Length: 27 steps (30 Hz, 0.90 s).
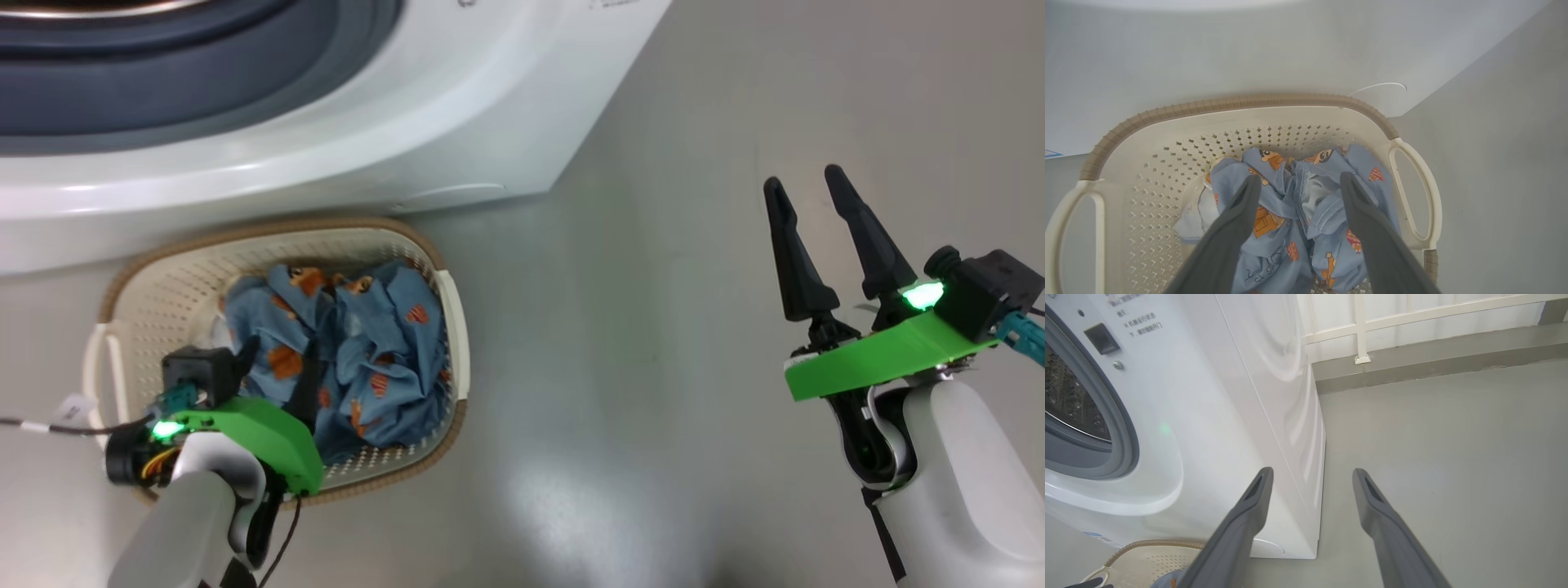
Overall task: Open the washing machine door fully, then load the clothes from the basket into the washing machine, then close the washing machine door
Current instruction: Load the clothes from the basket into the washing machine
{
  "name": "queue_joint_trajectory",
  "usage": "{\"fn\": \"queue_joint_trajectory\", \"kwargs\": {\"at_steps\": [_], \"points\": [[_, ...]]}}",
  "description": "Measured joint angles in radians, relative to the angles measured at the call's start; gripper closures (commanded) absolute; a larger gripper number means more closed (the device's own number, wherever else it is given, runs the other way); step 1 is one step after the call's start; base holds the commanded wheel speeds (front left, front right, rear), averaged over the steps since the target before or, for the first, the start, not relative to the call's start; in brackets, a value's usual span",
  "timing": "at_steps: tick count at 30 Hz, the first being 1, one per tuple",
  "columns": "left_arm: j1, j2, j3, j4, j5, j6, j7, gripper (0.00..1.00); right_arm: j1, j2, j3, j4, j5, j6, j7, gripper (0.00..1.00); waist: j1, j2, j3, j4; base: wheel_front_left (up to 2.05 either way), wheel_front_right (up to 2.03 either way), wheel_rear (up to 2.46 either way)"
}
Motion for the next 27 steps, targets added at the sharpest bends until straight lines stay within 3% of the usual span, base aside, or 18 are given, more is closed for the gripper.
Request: {"fn": "queue_joint_trajectory", "kwargs": {"at_steps": [11,27], "points": [[-0.13,0.072,-0.236,0.123,-0.174,0.0,0.05,0.0,-0.033,0.026,0.001,-0.016,0.0,0.0,0.0,0.0,0.0,0.0,0.111,-0.064,0.0,0.0,0.0],[-0.278,0.133,-0.442,0.252,-0.346,0.0,0.12,0.0,-0.072,0.056,0.021,-0.028,0.0,0.0,-0.004,0.0,0.0,0.0,0.238,-0.142,0.0,0.0,0.0]]}}
